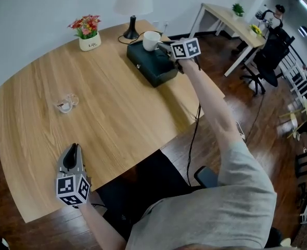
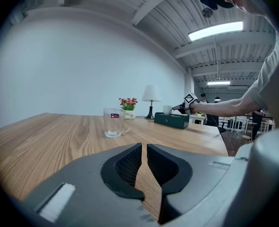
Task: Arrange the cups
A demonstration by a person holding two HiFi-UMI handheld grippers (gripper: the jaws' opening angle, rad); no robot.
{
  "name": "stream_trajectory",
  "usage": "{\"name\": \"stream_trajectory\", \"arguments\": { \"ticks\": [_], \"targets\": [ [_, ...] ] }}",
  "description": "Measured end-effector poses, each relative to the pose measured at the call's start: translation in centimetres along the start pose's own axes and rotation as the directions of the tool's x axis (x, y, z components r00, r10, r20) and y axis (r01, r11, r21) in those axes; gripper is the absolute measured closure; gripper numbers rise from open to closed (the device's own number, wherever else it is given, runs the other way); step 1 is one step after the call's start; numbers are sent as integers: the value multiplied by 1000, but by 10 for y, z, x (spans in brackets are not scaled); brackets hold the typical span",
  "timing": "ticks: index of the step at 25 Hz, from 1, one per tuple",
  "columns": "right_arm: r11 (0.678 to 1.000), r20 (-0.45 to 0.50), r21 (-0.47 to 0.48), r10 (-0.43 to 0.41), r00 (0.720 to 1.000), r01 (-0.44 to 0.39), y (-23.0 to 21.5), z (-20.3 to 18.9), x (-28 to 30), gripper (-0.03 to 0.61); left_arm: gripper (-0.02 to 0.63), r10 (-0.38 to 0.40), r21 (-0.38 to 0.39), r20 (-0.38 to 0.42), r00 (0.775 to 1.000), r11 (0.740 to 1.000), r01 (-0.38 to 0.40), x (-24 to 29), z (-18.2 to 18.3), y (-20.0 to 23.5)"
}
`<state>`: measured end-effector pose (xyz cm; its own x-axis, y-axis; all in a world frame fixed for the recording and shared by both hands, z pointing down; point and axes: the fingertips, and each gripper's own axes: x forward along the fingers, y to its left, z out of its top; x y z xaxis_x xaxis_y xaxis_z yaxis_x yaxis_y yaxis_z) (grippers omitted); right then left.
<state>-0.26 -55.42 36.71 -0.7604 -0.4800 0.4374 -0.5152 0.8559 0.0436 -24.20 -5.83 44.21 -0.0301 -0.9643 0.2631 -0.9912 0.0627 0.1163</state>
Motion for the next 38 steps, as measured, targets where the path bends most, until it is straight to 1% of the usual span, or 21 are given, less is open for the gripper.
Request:
{"name": "stream_trajectory", "arguments": {
  "ticks": [3,4,6,7,8,9,10,14,16,17,18,21,23,25,27,29,31,33,35,37,38],
  "targets": [
    [1000,3,-15,26,1000,-26,5,1,0,520,568,0,0,0,1000,1000,0,-1,1,0],
    [999,2,-30,16,1000,-16,4,1,0,513,568,0,0,1,1000,1000,0,-2,1,0],
    [997,3,-63,-37,999,37,-2,2,-3,493,568,1,2,2,1000,1000,-1,-2,1,-1],
    [995,9,-74,-63,998,64,-6,4,-4,465,568,1,3,3,1000,1000,-1,-1,1,0],
    [994,20,-75,-78,997,80,-8,6,-7,416,568,1,3,3,1000,1000,-2,-1,1,0],
    [994,38,-69,-83,996,85,-9,9,-10,404,568,2,2,3,1000,1000,-2,-1,1,0],
    [995,61,-58,-81,995,85,-8,12,-15,358,568,4,2,3,1000,1000,-4,-2,1,-1],
    [998,195,0,-60,979,61,6,27,-53,355,568,5,8,-1,1000,1000,-5,-1,3,-10],
    [999,259,-37,17,966,-8,41,35,-68,371,568,-5,10,-2,1000,1000,5,5,6,-13],
    [995,269,-83,78,960,-57,67,37,-69,400,568,-7,9,-3,1000,1000,7,6,6,-13],
    [984,263,-138,143,954,-110,98,35,-65,400,568,-8,7,-3,1000,1000,8,6,6,-11],
    [925,196,-283,315,929,-254,193,20,-38,400,568,-4,5,-2,1000,1000,4,5,4,-5],
    [882,150,-332,399,904,-335,249,9,-20,400,568,-4,5,0,1000,1000,4,5,4,-3],
    [844,110,-360,462,880,-398,299,1,-1,400,568,-3,5,2,1000,1000,3,5,4,-2],
    [811,83,-385,505,859,-439,342,-2,17,357,568,-2,4,2,1000,1000,2,5,3,-1],
    [786,65,-407,532,844,-464,376,-1,36,353,568,-1,3,-1,1000,1000,1,5,1,-2],
    [776,51,-419,539,841,-471,400,3,55,353,568,-1,1,-3,1000,1000,1,5,0,-2],
    [774,43,-415,542,839,-478,417,9,73,356,568,0,-1,-3,1000,1000,0,5,-1,-3],
    [769,35,-402,555,831,-497,429,13,89,358,568,0,-1,-3,1000,1000,0,5,-2,-3],
    [754,15,-394,577,817,-526,438,13,100,407,568,-1,-1,-3,1000,1000,1,6,-2,-3],
    [744,2,-396,588,809,-539,442,12,104,411,568,-1,-1,-4,1000,1000,1,7,-2,-4]
  ]
}}
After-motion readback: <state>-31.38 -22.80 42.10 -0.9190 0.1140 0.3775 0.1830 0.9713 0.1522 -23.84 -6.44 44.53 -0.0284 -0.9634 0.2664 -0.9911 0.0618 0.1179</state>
